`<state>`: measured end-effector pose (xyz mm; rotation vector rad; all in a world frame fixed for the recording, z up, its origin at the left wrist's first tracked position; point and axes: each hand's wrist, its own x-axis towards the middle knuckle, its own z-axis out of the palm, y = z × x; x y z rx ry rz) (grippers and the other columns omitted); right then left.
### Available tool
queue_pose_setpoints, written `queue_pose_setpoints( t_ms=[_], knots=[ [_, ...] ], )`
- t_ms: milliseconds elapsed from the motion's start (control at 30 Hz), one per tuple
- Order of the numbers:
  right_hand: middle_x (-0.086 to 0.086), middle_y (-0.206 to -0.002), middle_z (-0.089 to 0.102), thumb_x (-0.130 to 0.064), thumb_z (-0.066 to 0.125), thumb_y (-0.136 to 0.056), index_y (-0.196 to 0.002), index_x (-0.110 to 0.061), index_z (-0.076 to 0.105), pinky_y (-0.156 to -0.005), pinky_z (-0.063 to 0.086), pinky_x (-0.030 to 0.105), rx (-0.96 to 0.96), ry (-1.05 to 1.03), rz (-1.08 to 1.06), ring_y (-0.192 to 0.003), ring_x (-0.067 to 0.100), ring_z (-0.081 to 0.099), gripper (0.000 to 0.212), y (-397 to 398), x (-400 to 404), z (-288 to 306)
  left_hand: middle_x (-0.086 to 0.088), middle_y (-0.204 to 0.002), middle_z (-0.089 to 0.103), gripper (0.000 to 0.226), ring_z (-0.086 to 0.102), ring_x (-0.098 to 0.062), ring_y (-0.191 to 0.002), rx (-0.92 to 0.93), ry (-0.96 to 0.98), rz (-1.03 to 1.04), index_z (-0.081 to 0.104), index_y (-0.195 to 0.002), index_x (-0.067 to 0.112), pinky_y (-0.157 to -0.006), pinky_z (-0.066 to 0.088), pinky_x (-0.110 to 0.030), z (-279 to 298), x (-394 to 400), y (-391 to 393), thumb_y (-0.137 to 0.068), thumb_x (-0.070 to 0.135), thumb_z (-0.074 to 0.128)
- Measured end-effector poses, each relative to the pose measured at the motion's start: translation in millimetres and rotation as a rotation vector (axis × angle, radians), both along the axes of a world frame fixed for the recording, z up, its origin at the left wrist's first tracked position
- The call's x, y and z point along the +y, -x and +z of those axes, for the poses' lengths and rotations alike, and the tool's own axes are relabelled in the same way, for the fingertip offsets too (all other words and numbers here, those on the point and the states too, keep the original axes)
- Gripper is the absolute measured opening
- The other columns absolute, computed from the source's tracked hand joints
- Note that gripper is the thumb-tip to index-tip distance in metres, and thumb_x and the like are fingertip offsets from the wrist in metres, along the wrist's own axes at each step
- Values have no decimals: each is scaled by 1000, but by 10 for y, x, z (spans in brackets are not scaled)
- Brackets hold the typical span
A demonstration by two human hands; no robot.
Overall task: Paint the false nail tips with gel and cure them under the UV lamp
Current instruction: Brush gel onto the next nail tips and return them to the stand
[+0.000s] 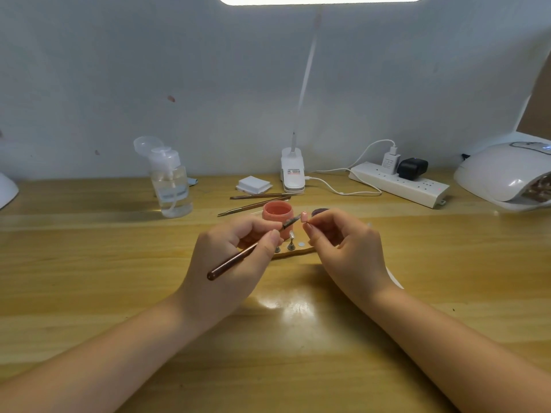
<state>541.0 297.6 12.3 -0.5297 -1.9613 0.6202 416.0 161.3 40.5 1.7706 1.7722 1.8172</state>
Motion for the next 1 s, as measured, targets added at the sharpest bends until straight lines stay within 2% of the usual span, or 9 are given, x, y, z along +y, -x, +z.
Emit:
queue_pose_setpoints(
  t_ms=[200,333,400,567,633,733,900,933,1000],
  knots=[
    [0,-76,69,-9,70,-87,-92,-7,71,-67,56,34,0,7,4,-71,11,65,5,-2,1,-1,10,-85,73,15,69,-4,-80,23,-23,7,72,-98,15,-67,49,-12,-13,-1,-8,-87,16,62],
    [0,-76,69,-10,70,-87,-92,-7,71,-67,55,35,-3,18,-5,-71,12,66,6,-7,4,1,8,-77,71,13,67,-13,-76,12,18,-14,69,-86,19,-67,53,-31,-38,-51,-13,-83,26,59],
    [0,-77,69,-11,70,-87,-92,-7,71,-67,56,36,6,30,-3,-71,13,66,6,-7,3,4,8,-77,70,20,66,-13,-77,25,-11,-2,67,-88,18,-67,51,-29,-34,-58,-11,-83,31,54],
    [2,-78,70,-9,70,-87,-94,-7,71,-68,56,40,11,43,18,-73,15,68,8,-12,-6,10,9,-85,72,15,67,-5,-83,-11,5,17,69,-99,16,-69,47,-11,-40,-8,-54,-88,20,59],
    [3,-79,70,-8,70,-86,-93,-7,71,-69,56,41,16,55,21,-73,16,68,7,-16,-6,9,8,-80,72,13,67,-8,-81,-4,30,6,69,-94,16,-68,50,-17,-58,-17,-50,-87,19,59],
    [3,-79,70,-8,69,-87,-94,-10,71,-69,57,41,22,82,32,-73,17,68,7,-21,-9,13,5,-76,70,16,66,-15,-78,-41,21,-6,66,-88,17,-71,53,-35,-57,-53,-28,-85,30,57],
    [3,-79,70,-8,70,-86,-93,-8,71,-69,57,43,46,120,44,-72,18,68,7,-10,-25,20,7,-85,72,12,68,-7,-85,-121,2,-3,67,-95,17,-72,50,-16,-36,-6,-50,-88,21,57],
    [3,-78,70,-8,70,-86,-93,-8,71,-69,56,43,44,122,43,-72,17,68,7,-12,-25,20,6,-84,73,13,68,-8,-85,-121,18,-11,67,-94,17,-72,50,-16,-42,-3,-50,-87,21,58],
    [3,-79,70,-8,70,-86,-93,-8,71,-69,56,43,33,125,41,-72,18,68,7,-15,-27,24,5,-79,72,13,68,-13,-81,-106,46,-20,67,-89,16,-73,53,-28,-57,-23,-43,-85,26,59]
  ],
)
